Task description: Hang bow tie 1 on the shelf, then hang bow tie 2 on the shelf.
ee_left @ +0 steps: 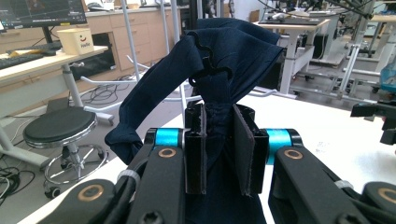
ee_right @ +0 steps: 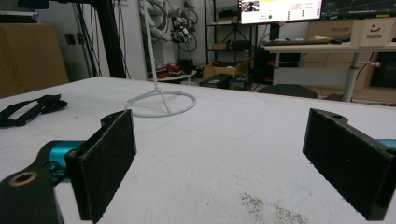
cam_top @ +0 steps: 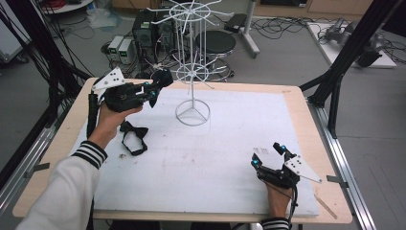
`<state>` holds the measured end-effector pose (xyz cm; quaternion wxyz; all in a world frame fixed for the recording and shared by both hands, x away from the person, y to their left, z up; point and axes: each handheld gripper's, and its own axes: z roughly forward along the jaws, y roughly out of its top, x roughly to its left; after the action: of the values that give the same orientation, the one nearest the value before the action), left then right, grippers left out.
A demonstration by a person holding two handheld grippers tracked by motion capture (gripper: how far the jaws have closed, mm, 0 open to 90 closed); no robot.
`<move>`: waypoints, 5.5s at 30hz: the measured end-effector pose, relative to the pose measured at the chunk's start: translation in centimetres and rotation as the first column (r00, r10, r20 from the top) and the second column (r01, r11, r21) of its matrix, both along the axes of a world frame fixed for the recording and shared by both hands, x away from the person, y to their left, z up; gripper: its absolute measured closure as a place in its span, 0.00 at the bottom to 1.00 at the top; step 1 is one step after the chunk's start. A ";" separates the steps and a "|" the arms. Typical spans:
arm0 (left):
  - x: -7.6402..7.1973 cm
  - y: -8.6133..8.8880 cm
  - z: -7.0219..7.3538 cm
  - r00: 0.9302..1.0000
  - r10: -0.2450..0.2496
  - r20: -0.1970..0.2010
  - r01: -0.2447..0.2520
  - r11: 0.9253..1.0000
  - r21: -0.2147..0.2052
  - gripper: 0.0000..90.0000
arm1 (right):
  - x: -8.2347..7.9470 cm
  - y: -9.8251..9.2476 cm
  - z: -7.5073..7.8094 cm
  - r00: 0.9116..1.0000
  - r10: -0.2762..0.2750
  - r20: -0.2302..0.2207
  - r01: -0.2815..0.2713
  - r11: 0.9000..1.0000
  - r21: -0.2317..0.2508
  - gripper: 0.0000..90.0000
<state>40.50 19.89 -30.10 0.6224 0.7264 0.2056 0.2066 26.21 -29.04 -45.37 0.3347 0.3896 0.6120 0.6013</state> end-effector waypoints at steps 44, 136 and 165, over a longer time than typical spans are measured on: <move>0.8 -3.3 -2.9 0.999 -0.003 -0.044 0.007 0.996 0.093 0.83 | -0.1 0.0 0.0 1.000 -0.002 -0.002 0.002 1.000 0.005 0.10; -8.2 10.0 -9.6 0.982 0.190 -0.005 -0.190 0.981 -0.049 0.15 | -0.1 0.1 0.0 1.000 -0.008 0.001 0.008 1.000 0.001 0.10; -5.4 9.5 -8.2 0.991 0.113 -0.068 -0.103 0.985 0.139 0.15 | 0.0 0.0 0.0 1.000 -0.009 0.003 0.009 1.000 -0.003 0.10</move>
<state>35.10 29.36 -38.29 0.5513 0.7621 0.2535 0.2260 26.20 -29.00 -45.38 0.3388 0.3913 0.6106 0.5994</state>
